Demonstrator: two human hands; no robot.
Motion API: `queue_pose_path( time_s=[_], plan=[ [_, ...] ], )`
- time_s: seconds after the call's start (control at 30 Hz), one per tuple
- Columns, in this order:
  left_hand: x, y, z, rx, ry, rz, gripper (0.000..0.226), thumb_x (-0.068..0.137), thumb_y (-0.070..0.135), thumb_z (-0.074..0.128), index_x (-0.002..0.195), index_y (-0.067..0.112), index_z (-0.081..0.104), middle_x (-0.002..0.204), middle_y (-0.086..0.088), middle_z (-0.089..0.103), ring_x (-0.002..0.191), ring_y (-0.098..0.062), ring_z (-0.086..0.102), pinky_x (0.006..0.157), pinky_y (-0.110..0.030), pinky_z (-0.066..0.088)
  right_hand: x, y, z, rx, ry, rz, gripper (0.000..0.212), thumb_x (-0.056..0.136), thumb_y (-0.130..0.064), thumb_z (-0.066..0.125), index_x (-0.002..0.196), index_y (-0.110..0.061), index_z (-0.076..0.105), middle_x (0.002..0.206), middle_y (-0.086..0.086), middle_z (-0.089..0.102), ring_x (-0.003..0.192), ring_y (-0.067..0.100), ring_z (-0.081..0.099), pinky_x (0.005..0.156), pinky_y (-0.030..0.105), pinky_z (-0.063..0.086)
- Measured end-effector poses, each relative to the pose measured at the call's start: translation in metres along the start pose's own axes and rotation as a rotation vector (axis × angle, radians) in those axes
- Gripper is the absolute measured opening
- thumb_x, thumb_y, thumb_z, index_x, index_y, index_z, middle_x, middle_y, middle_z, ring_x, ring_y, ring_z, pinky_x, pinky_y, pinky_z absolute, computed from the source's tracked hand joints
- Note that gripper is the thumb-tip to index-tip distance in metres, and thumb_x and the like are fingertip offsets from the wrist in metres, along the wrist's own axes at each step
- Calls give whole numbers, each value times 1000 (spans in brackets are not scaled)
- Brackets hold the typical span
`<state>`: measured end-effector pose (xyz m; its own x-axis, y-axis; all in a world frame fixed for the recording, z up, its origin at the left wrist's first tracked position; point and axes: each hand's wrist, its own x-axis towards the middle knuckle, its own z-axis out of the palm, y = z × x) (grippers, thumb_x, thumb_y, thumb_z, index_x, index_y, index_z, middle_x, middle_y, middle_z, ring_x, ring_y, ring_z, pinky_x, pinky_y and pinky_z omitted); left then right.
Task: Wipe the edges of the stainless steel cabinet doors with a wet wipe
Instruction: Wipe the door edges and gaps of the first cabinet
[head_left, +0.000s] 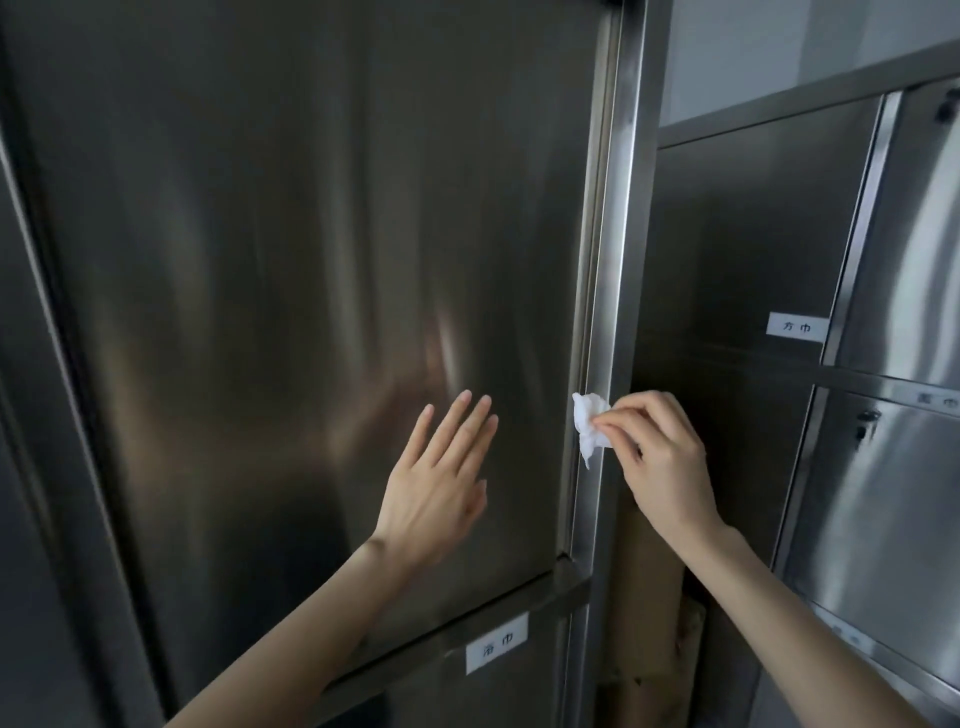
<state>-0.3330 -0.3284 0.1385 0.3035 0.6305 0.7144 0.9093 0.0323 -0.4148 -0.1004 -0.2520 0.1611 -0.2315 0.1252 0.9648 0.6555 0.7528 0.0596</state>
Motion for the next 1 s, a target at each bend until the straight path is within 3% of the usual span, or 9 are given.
queue_pose_path(
  time_s=[0.13,0.37,0.5,0.7,1.0],
  plan=[
    [54,1,27,143,2,-47,69,85,41,61,145,9,43,156,-6,34,145,-25,28,117,-52,25,15,46,1,33,-8,-14,11,73,6,74,82,1,73,85,12,62,81,23,60,73,25,53],
    [65,-34,66,312,78,-20,57,99,40,34,152,18,32,160,-2,25,147,-21,22,121,-42,16,38,81,27,111,-20,-29,14,70,8,77,81,0,73,84,12,63,81,23,61,74,22,50],
    [64,-39,75,368,128,16,57,102,40,31,154,19,24,162,-1,19,149,-21,15,122,-41,8,47,83,47,152,-35,-52,16,67,7,79,79,-1,72,84,12,63,80,22,62,74,20,49],
    [64,-41,74,398,172,28,52,104,39,26,153,20,27,161,0,23,148,-20,18,122,-40,11,62,83,63,208,-41,-37,13,69,9,76,79,1,72,84,14,64,79,26,63,66,29,56],
    [61,-42,74,421,213,37,52,104,36,29,153,20,27,162,-1,18,149,-21,17,122,-40,13,71,110,69,183,57,-60,10,75,8,72,82,1,71,83,13,61,79,25,60,75,23,47]
  ],
)
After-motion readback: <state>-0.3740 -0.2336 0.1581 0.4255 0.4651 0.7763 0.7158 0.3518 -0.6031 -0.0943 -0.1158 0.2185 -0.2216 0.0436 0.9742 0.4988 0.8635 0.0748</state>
